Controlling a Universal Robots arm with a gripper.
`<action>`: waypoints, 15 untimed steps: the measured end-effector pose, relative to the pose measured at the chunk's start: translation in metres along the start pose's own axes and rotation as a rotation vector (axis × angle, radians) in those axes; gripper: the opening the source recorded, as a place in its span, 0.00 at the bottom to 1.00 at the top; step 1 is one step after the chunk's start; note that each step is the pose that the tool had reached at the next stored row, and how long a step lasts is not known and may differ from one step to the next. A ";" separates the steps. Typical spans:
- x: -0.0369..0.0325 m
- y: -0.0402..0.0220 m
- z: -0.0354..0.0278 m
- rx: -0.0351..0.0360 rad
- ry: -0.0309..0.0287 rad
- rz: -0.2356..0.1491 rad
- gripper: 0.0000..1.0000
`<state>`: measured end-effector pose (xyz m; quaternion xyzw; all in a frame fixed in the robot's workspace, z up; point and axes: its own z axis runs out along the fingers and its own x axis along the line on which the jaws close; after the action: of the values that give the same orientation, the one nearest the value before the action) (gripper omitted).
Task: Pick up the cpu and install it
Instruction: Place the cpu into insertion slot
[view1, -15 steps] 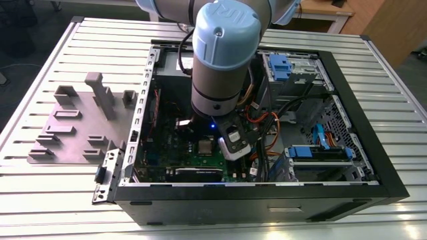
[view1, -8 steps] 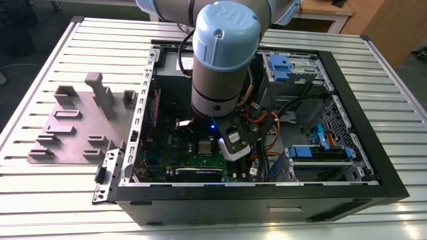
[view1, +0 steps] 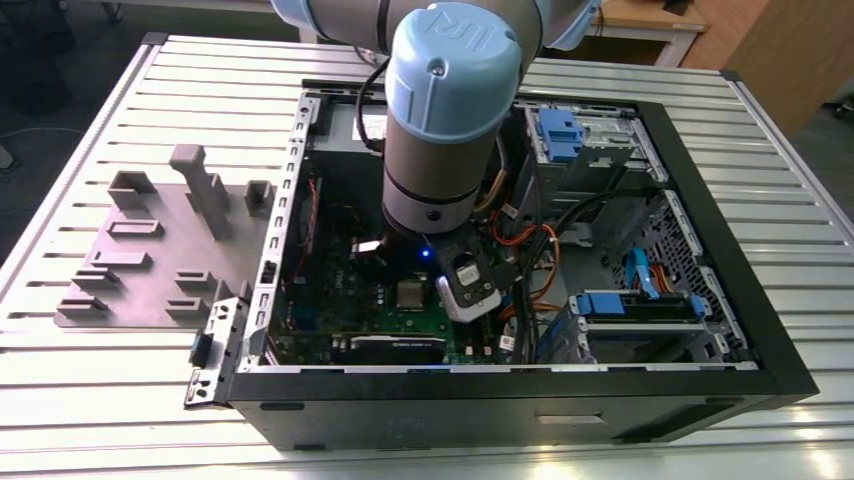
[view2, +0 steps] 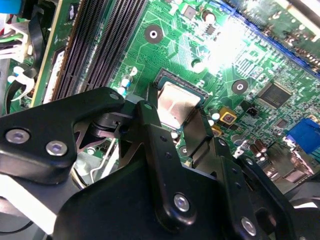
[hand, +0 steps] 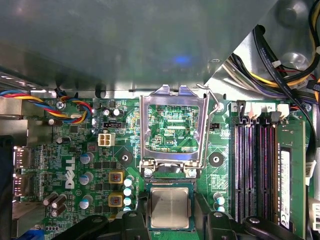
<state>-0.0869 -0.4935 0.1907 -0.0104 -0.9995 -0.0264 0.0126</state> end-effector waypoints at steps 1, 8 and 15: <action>0.0000 0.0000 0.0000 0.0000 0.0000 0.000 0.45; -0.0002 0.0000 0.0005 -0.0001 0.0000 0.000 0.52; -0.0002 0.0000 0.0007 0.0000 -0.0001 0.000 0.58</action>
<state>-0.0867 -0.4935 0.1900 -0.0104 -0.9995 -0.0264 0.0126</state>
